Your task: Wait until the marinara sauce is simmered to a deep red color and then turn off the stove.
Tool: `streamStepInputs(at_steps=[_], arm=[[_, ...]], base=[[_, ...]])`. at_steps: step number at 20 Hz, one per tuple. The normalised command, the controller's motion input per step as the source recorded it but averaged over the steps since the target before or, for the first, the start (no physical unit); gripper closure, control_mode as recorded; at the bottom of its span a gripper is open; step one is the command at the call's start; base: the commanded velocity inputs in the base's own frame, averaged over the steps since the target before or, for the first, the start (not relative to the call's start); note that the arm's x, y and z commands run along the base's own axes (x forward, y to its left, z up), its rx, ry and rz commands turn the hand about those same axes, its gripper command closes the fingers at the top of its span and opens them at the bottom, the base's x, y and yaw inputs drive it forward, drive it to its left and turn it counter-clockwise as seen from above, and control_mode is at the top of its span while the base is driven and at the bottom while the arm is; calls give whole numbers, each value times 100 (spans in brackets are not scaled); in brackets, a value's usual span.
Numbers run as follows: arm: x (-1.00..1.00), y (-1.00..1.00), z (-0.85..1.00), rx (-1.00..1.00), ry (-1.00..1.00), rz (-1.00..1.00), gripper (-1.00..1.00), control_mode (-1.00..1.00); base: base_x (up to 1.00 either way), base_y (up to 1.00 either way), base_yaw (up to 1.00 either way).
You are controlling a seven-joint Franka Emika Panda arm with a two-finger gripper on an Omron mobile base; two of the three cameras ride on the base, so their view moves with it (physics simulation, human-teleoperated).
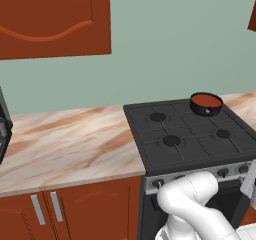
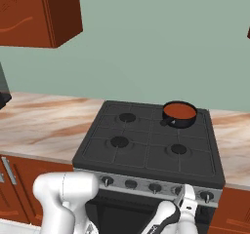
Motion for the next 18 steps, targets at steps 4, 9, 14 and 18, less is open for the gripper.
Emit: streamStepInputs(at_steps=[4, 9, 14, 18], arm=[[0, 0, 0, 0, 0, 0, -100, -100], [0, 0, 0, 0, 0, 0, -100, -100], [0, 0, 0, 0, 0, 0, -100, -100], [0, 0, 0, 0, 0, 0, -100, -100]], base=[[0, 0, 0], [0, 0, 0], [0, 0, 0], [0, 0, 0]])
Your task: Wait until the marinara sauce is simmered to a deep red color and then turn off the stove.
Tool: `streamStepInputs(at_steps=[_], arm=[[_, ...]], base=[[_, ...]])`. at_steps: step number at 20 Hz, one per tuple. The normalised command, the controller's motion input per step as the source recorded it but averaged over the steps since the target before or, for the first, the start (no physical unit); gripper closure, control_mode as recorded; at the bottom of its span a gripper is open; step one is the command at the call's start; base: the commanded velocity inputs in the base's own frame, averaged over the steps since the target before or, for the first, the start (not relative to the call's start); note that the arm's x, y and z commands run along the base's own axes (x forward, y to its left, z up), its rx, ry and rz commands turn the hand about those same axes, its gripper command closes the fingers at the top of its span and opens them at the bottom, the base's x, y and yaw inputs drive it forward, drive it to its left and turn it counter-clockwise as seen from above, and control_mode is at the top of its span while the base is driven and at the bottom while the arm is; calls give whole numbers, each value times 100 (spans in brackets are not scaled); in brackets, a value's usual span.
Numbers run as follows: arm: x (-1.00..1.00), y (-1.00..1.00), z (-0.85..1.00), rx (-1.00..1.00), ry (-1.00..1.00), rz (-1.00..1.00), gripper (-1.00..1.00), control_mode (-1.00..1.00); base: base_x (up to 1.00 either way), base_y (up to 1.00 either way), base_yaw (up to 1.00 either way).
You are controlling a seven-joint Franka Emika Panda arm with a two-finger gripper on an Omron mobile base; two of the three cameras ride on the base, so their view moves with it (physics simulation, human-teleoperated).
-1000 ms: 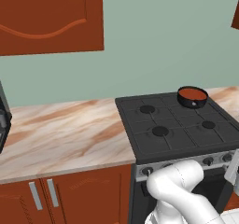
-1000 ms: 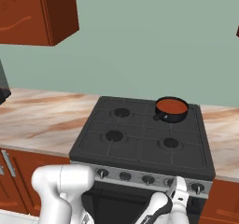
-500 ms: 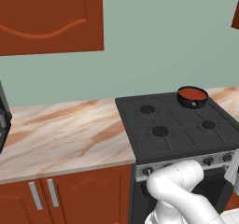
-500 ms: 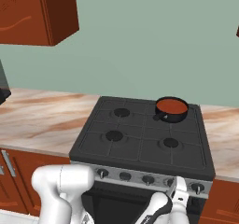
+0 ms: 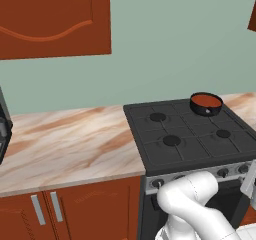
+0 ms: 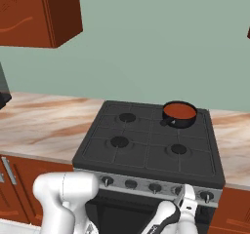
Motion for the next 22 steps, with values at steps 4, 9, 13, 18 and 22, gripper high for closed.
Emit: streamStepInputs(at_steps=[4, 9, 13, 18, 22], arm=[[0, 0, 0, 0, 0, 0, -100, -100], [0, 0, 0, 0, 0, 0, -100, -100], [0, 0, 0, 0, 0, 0, -100, -100], [0, 0, 0, 0, 0, 0, -100, -100], [0, 0, 0, 0, 0, 0, -100, -100]], base=[[0, 0, 0], [0, 0, 0], [0, 0, 0], [0, 0, 0], [0, 0, 0]])
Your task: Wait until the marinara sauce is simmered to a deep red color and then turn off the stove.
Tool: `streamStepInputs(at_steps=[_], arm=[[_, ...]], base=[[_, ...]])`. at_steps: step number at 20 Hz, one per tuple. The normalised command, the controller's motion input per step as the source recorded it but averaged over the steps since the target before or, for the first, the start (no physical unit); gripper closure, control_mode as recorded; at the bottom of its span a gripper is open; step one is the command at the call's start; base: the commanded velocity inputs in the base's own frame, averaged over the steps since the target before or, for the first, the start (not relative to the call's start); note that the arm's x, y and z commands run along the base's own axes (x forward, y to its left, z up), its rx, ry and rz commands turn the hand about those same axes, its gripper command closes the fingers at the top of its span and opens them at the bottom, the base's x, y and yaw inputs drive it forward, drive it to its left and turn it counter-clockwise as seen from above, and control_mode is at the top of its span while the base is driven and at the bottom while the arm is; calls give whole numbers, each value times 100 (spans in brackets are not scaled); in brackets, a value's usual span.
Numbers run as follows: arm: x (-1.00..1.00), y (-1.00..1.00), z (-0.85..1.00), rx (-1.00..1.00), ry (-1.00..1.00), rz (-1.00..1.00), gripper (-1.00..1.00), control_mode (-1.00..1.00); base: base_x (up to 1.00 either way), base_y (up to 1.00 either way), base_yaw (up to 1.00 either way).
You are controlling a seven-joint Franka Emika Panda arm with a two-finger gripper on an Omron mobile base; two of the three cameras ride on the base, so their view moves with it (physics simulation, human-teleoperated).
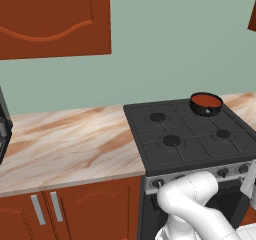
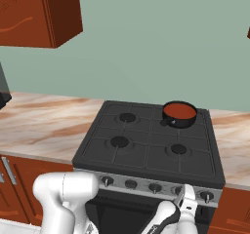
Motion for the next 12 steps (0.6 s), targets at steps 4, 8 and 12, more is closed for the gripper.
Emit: streamStepInputs(at_steps=[4, 8, 12], arm=[[0, 0, 0, 0, 0, 0, -100, -100], [0, 0, 0, 0, 0, 0, -100, -100], [0, 0, 0, 0, 0, 0, -100, -100]], base=[[0, 0, 0], [0, 0, 0], [0, 0, 0]])
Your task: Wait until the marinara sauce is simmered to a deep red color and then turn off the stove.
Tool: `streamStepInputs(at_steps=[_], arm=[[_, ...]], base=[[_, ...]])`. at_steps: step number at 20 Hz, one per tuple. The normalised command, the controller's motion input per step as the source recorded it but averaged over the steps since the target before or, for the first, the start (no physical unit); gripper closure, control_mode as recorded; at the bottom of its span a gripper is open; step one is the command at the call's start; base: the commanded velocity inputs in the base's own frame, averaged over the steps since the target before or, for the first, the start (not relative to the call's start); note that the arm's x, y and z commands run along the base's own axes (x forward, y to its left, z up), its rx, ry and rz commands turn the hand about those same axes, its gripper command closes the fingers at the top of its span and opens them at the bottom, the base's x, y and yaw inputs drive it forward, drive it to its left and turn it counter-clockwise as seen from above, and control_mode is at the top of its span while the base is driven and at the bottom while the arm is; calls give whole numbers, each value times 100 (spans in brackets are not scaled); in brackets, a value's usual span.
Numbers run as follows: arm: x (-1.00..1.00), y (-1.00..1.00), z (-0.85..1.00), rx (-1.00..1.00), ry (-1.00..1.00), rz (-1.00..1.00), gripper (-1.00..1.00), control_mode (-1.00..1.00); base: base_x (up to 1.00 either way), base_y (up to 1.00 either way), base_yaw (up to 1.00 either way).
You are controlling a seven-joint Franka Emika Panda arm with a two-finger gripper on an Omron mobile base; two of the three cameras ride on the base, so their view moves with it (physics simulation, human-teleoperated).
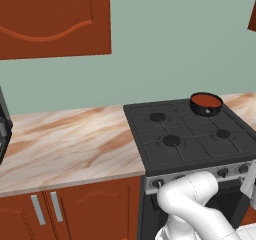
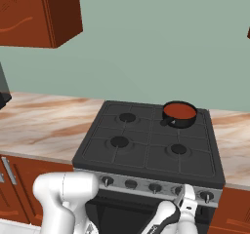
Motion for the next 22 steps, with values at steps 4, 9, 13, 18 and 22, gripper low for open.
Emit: streamStepInputs(at_steps=[4, 9, 13, 18, 22], arm=[[0, 0, 0, 0, 0, 0, -100, -100], [0, 0, 0, 0, 0, 0, -100, -100], [0, 0, 0, 0, 0, 0, -100, -100], [0, 0, 0, 0, 0, 0, -100, -100], [0, 0, 0, 0, 0, 0, -100, -100]], base=[[0, 0, 0], [0, 0, 0], [0, 0, 0], [0, 0, 0], [0, 0, 0]])
